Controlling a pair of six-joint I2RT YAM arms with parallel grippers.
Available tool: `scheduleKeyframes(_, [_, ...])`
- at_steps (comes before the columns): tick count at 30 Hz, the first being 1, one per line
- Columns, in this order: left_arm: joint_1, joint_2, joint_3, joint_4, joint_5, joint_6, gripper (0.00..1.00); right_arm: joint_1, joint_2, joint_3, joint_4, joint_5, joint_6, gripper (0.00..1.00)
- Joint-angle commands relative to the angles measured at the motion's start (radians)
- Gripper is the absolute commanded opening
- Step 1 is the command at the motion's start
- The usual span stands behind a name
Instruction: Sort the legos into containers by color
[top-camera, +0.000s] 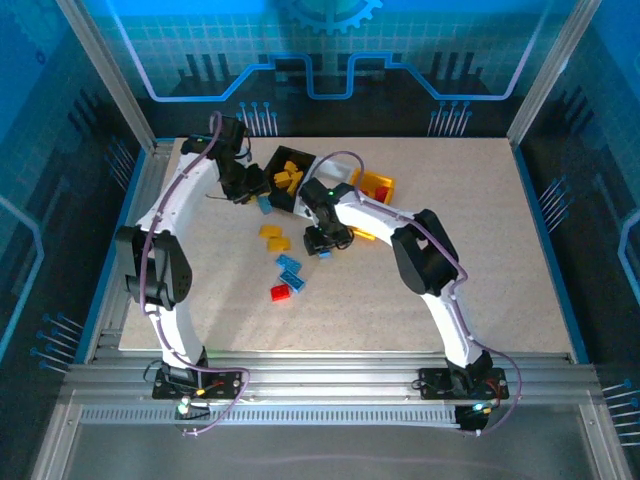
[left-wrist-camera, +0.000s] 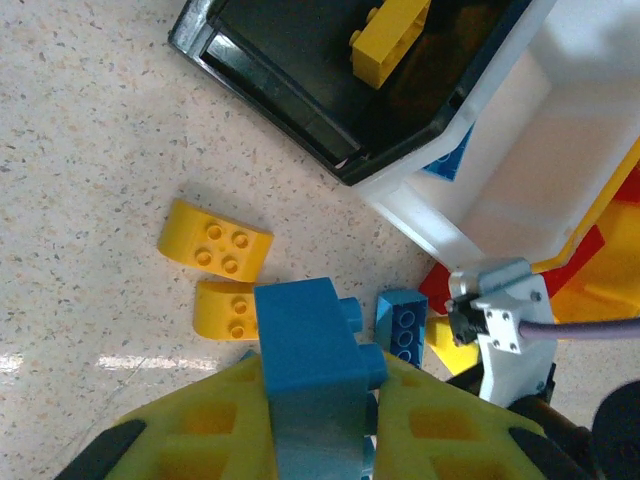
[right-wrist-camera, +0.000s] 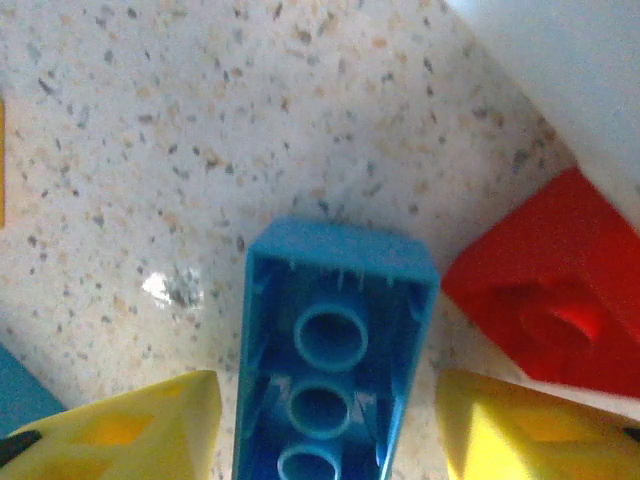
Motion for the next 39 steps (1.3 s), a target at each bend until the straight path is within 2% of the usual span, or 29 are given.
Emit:
scheduleKeyframes(1, [0.014,-0.003,0.038,-0.023,0.034,0.02,0.19,0.02,0.035,0.047,-0.049,0.032,-0.017,0.54])
scheduleKeyframes(4, [0.014,0.014,0.07,-0.018,0.04,0.01,0.19,0.027,0.062,0.051,-0.069,0.048,-0.023,0.43])
scheduleKeyframes(8, [0.01,0.051,0.108,0.019,0.072,-0.029,0.2,0.035,-0.017,-0.036,-0.06,0.058,-0.007,0.31])
scheduleKeyframes(13, [-0.03,0.12,0.143,0.106,0.097,-0.097,0.2,0.039,-0.189,-0.257,-0.006,0.024,0.051,0.3])
scheduleKeyframes(17, [-0.088,0.232,0.237,0.133,0.103,-0.128,0.2,0.045,-0.346,-0.43,0.03,-0.008,0.107,0.3])
scheduleKeyframes(21, [-0.123,0.359,0.356,0.136,0.106,-0.154,0.21,0.067,-0.461,-0.521,0.036,-0.011,0.14,0.3])
scheduleKeyframes(25, [-0.145,0.465,0.48,0.133,0.106,-0.174,0.21,0.083,-0.554,-0.564,0.035,-0.009,0.17,0.3])
scheduleKeyframes(30, [-0.16,0.55,0.575,0.134,0.112,-0.2,0.29,0.082,-0.656,-0.584,0.024,0.003,0.199,0.3])
scheduleKeyframes(39, [-0.171,0.524,0.54,0.145,0.143,-0.221,0.51,0.059,-0.745,-0.558,0.015,0.006,0.217,0.3])
